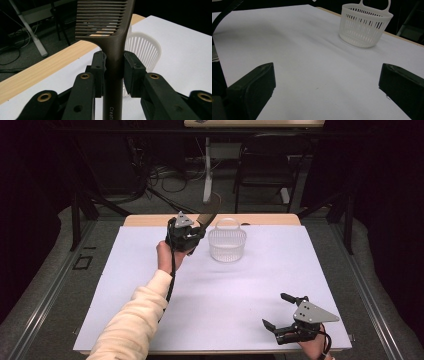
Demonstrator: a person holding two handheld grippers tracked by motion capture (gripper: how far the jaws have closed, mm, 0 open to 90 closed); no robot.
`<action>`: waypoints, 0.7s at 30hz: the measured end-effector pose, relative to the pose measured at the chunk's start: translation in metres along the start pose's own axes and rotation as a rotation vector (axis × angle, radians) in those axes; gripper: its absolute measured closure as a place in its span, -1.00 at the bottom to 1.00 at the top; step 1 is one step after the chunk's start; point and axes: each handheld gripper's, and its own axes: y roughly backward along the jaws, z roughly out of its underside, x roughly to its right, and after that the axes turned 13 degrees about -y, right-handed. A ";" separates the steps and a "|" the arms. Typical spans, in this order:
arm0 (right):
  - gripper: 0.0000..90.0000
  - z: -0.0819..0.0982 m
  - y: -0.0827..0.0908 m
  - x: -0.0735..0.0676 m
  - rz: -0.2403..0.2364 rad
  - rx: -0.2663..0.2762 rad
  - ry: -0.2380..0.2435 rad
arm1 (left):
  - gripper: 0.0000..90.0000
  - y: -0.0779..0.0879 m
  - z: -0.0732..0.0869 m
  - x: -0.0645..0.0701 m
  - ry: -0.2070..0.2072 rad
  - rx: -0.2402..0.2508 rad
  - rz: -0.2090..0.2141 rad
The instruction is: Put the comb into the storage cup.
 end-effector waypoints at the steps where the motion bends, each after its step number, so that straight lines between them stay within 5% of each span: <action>1: -1.00 0.000 0.000 0.000 0.000 -0.003 0.000 | 0.61 0.000 0.000 0.000 -0.001 0.000 0.000; 21: -1.00 0.000 0.000 0.000 0.000 0.000 -0.001 | 0.61 -0.011 -0.014 0.001 -0.011 0.025 0.000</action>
